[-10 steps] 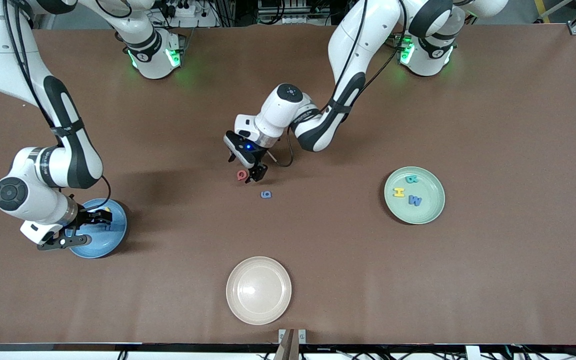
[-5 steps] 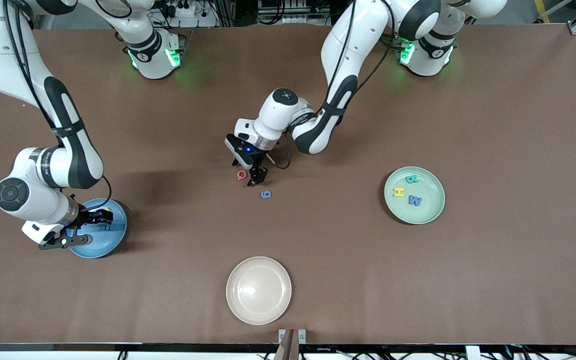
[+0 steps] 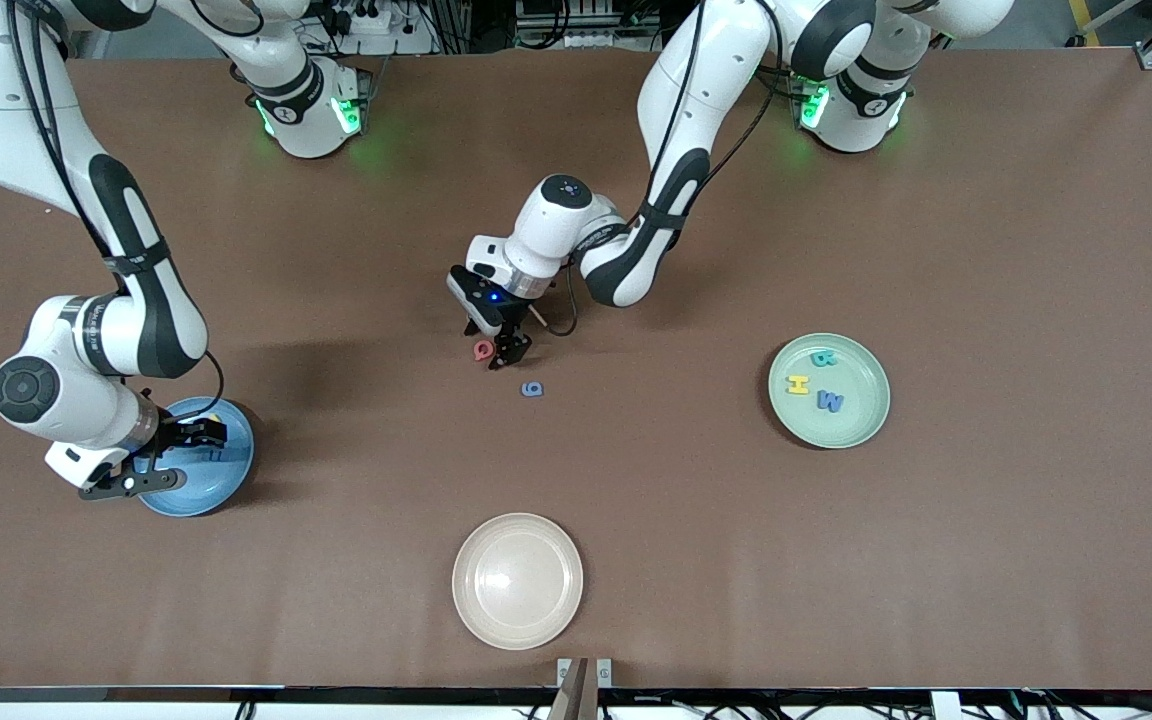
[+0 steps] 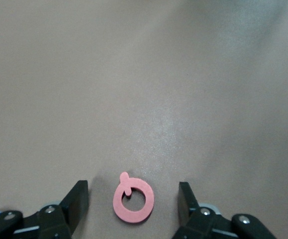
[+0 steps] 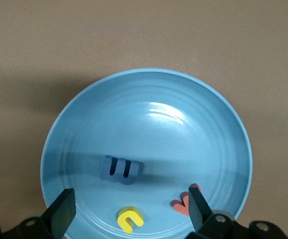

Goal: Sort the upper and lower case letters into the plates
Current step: 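Release the blue m on the blue plate while the left gripper lowers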

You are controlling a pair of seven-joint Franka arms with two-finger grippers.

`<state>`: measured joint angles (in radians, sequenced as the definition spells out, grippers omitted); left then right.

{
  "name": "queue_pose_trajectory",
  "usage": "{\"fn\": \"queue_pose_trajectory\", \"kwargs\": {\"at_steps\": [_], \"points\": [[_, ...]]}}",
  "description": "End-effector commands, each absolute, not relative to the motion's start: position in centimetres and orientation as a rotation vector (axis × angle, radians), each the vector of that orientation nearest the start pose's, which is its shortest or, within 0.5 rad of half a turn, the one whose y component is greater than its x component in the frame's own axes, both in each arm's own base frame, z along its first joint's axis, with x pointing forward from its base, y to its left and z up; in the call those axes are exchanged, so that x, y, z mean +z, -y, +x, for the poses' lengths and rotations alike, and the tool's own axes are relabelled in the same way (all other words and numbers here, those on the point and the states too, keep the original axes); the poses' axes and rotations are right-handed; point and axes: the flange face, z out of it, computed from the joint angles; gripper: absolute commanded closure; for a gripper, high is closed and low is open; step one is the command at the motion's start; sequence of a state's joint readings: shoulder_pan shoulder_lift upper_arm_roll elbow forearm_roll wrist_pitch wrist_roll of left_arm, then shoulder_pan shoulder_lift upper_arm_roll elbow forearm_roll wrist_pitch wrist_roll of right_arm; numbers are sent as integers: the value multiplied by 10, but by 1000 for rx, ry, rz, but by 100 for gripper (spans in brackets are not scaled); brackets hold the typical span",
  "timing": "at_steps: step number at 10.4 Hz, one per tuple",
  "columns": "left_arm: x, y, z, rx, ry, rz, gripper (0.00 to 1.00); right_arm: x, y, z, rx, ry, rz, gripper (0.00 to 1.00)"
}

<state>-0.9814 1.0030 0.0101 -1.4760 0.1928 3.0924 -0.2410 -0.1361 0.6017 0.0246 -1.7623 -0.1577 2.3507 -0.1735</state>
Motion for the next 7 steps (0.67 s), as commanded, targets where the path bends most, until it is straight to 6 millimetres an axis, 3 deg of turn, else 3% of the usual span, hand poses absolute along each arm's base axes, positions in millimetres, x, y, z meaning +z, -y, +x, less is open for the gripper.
{"fn": "queue_pose_trajectory", "kwargs": {"at_steps": [1, 2, 7], "points": [[142, 629, 405, -948, -1396, -3001, 36, 222, 79, 657, 52, 294, -3218, 0], [141, 631, 402, -942, -1380, -3016, 41, 222, 80, 657, 53, 296, -3219, 0], [143, 634, 396, -920, -1323, -3061, 49, 222, 79, 657, 53, 300, -3220, 0]]}}
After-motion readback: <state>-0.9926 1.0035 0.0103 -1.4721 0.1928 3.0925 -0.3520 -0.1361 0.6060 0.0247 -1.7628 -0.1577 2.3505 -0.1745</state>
